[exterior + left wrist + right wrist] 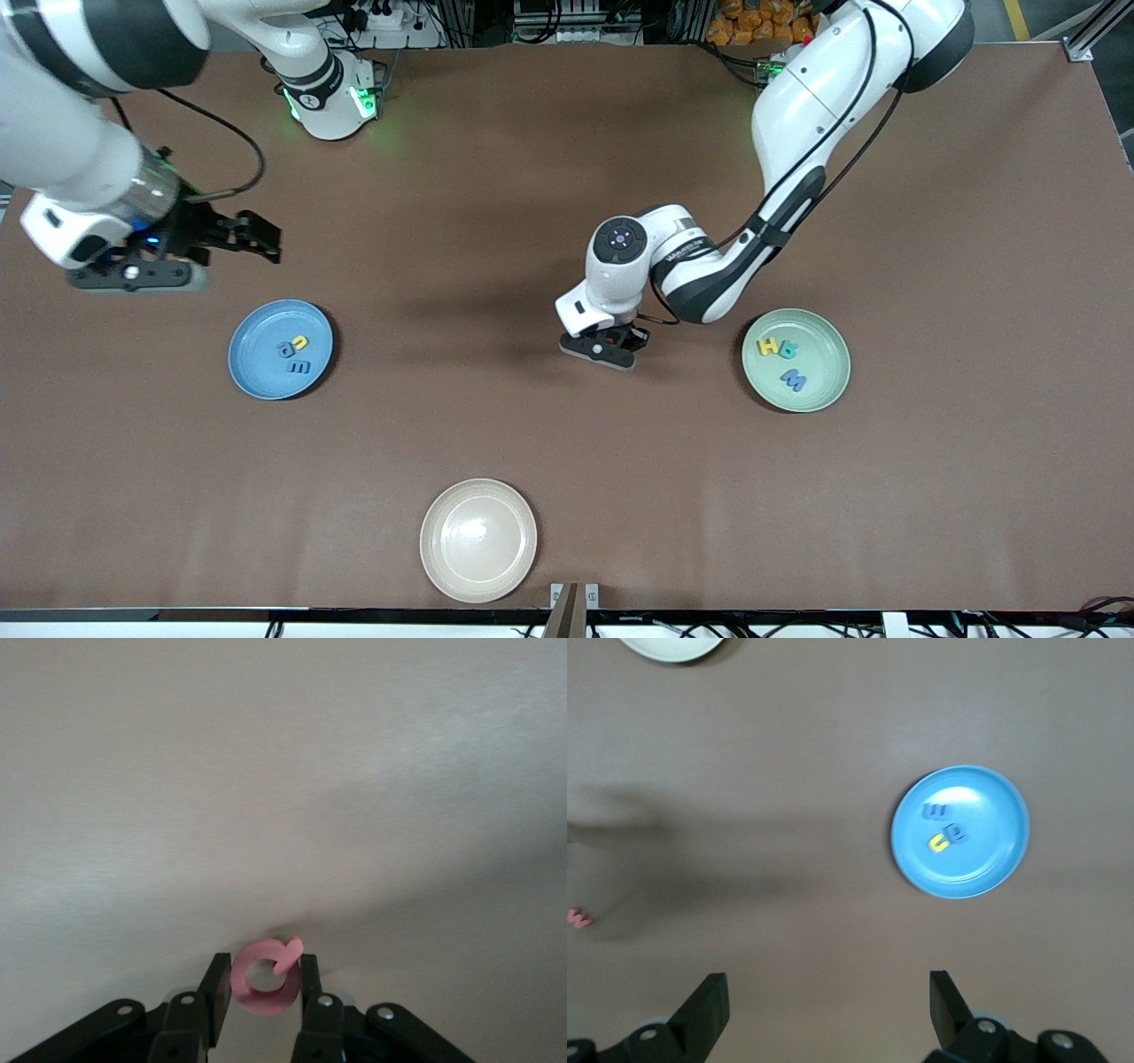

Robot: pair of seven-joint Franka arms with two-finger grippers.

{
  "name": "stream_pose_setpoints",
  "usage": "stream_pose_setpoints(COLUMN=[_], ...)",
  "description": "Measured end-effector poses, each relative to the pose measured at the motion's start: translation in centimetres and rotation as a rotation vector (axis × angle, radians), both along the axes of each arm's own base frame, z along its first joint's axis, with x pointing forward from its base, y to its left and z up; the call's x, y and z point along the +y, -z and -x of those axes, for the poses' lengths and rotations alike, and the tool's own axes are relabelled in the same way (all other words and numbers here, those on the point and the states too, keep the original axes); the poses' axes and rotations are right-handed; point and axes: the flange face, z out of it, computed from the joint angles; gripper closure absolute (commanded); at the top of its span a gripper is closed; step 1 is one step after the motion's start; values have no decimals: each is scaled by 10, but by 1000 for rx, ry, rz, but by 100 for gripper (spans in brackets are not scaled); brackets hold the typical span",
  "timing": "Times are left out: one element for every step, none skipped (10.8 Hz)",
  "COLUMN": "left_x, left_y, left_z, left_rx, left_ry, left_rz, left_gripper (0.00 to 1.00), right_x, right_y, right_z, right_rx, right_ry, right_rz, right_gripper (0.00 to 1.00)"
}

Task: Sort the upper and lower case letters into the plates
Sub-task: 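Place the pink Q on the green plate while the right gripper reaches the w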

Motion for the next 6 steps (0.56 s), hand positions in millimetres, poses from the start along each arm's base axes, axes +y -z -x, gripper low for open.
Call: stream_pose_setpoints(left_x=[22,48,76,106,140,178], left_y=[-7,-14,-22,-28,-32,-36], left_z=[-14,-29,-44,-56,-64,-69], left_rx=[20,36,49,62,78,92], left_ry=[19,30,33,34,36,55], left_rz=[-19,-38,-52,-61,-72,-85], left_gripper=[87,87,87,87,87,87], right_x=[25,53,87,124,159,189], right_y=[11,22,35,50,66,81], right_z=[2,5,11,19,28,36], right_rx=[12,21,24,21,15,5], right_ry=[5,14,31,43,46,49], right_rz=[4,8,17,32,38,38], right_gripper=[0,0,0,0,0,0])
